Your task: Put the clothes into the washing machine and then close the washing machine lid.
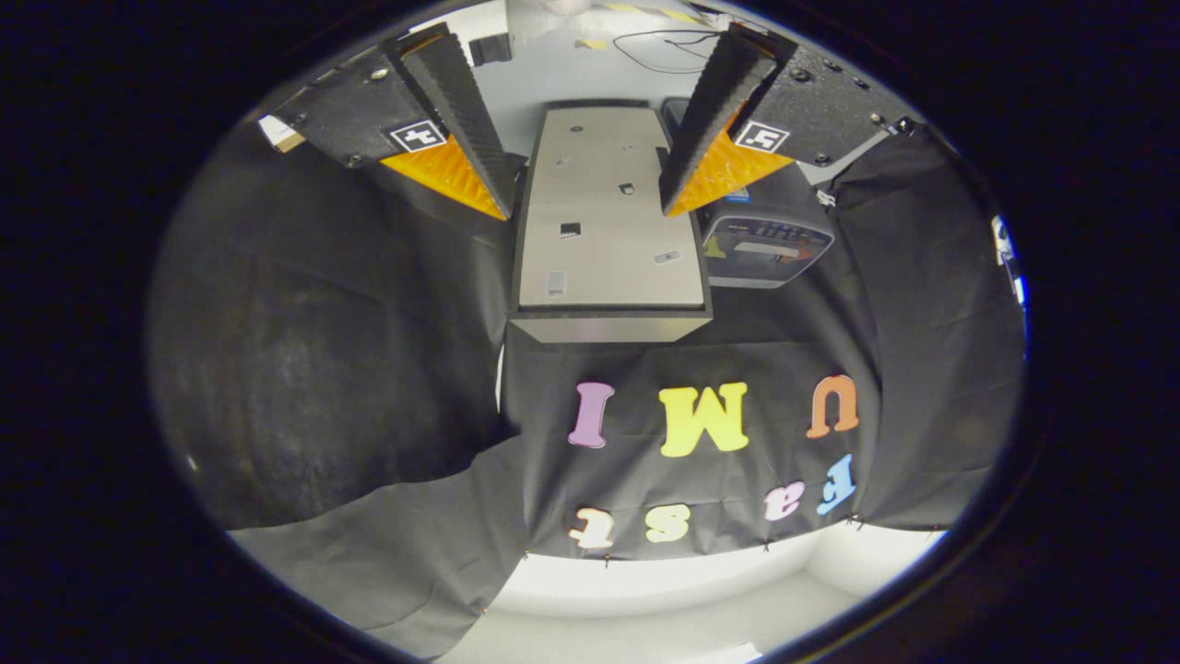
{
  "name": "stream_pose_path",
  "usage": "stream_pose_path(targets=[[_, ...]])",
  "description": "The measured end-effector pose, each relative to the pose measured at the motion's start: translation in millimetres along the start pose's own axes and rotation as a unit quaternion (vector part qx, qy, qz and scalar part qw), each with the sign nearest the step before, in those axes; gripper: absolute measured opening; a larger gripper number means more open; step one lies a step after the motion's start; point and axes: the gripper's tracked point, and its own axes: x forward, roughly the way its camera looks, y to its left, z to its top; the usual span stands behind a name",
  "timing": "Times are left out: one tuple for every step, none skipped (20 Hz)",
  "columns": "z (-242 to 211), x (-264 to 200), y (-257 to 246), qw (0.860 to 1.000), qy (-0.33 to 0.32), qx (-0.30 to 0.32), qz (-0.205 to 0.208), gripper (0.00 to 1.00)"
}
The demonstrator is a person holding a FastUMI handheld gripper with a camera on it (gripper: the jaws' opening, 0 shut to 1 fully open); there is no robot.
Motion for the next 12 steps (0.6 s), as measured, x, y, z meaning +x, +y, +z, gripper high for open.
stream_pose_path(targets=[[-2,2,-1,1.0,-0.001,-0.003,0.0,0.98],[-4,3,-3,1.0,0.0,-0.007,-0.002,0.98],[-6,4,-2,1.0,0.004,-0.012,0.0,0.98],[-9,2,-2,1.0,0.007,-0.016,0.0,0.98],[-12,2,-4,1.0,0.012,-0.019,-0.001,0.98],[-14,2,-5,1.0,0.014,-0.02,-0.001,0.99],[-16,2,-6,1.0,0.018,-0.019,-0.002,0.98],[-17,1,-8,1.0,0.019,-0.018,-0.004,0.98],[-17,0,-8,1.0,0.021,-0.019,-0.004,0.98],[-18,0,-9,1.0,0.022,-0.019,-0.005,0.98],[-19,1,-9,1.0,0.022,-0.018,-0.006,0.98],[-18,0,-10,1.0,0.022,-0.015,-0.007,0.98]])
